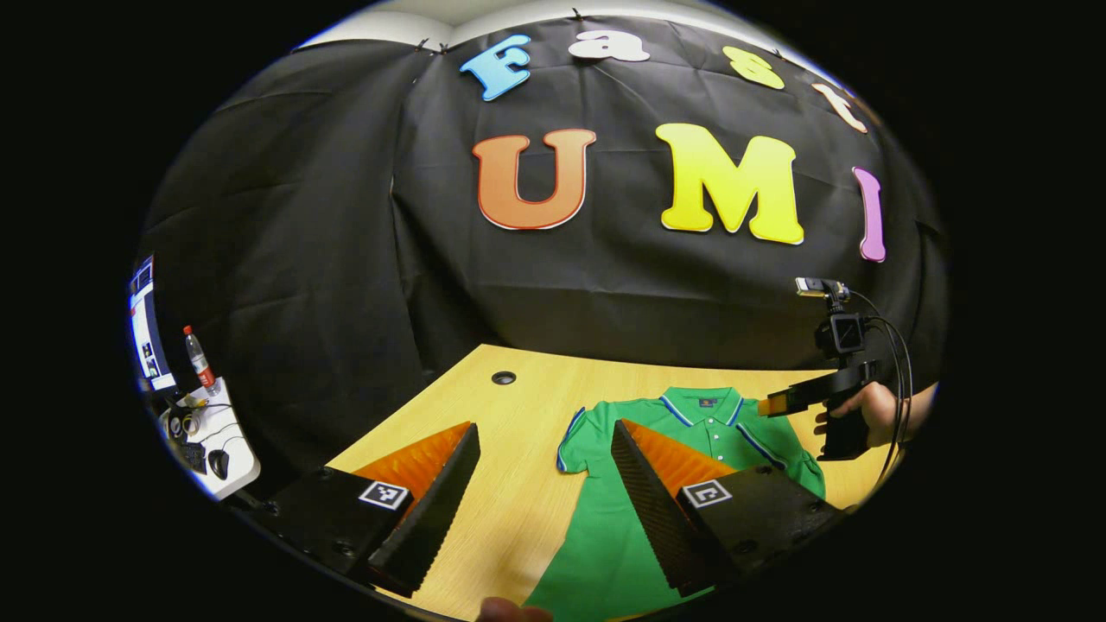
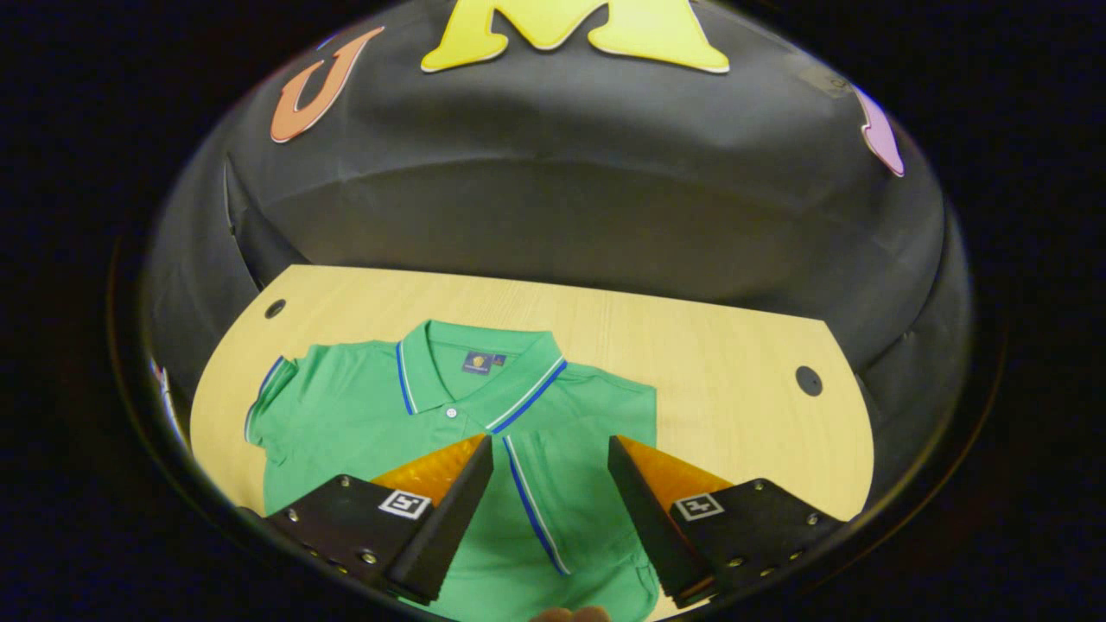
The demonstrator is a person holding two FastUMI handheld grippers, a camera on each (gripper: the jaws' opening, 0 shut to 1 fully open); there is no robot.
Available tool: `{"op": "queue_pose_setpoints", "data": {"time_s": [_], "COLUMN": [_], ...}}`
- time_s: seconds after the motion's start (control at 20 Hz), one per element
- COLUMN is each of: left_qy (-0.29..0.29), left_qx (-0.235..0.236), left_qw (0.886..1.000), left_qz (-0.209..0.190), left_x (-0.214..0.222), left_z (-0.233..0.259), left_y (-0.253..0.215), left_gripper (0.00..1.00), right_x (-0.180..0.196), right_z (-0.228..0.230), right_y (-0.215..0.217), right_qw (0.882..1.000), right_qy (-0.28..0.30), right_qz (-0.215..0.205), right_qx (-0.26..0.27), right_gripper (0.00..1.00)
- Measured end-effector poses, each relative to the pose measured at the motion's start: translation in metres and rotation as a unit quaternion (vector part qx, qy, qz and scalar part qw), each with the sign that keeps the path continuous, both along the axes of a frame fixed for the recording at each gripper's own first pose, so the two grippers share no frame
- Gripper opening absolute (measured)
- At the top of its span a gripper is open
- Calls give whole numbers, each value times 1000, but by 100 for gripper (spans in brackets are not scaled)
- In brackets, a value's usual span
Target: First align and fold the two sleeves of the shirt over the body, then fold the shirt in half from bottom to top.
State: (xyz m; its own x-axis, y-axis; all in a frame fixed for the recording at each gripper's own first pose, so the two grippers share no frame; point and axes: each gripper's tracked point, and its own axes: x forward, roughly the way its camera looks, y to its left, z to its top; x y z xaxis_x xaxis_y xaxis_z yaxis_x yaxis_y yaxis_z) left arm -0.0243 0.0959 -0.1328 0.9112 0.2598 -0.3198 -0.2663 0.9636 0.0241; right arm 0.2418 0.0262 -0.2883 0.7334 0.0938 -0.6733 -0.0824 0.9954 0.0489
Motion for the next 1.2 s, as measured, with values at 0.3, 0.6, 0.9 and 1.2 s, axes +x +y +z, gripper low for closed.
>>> {"op": "queue_pose_setpoints", "data": {"time_s": [0.3, 0.6, 0.9, 1.2], "left_qy": [-15, -44, -53, -51], "left_qx": [-8, -2, -7, -26], "left_qw": [998, 992, 985, 984], "left_qz": [-57, -115, -163, -169], "left_x": [18, 42, 63, 92], "left_z": [9, 30, 30, 25], "left_y": [-15, -14, -16, 1], "left_gripper": [99, 99, 98, 98], "right_x": [-34, -98, -149, -188], "right_z": [55, 108, 151, 165], "right_y": [-18, -32, -60, -94], "right_qw": [999, 995, 990, 988], "right_qy": [-47, -97, -141, -148], "right_qz": [-12, -6, -14, -22], "right_qx": [1, -1, -6, -28], "right_gripper": [88, 87, 88, 88]}}
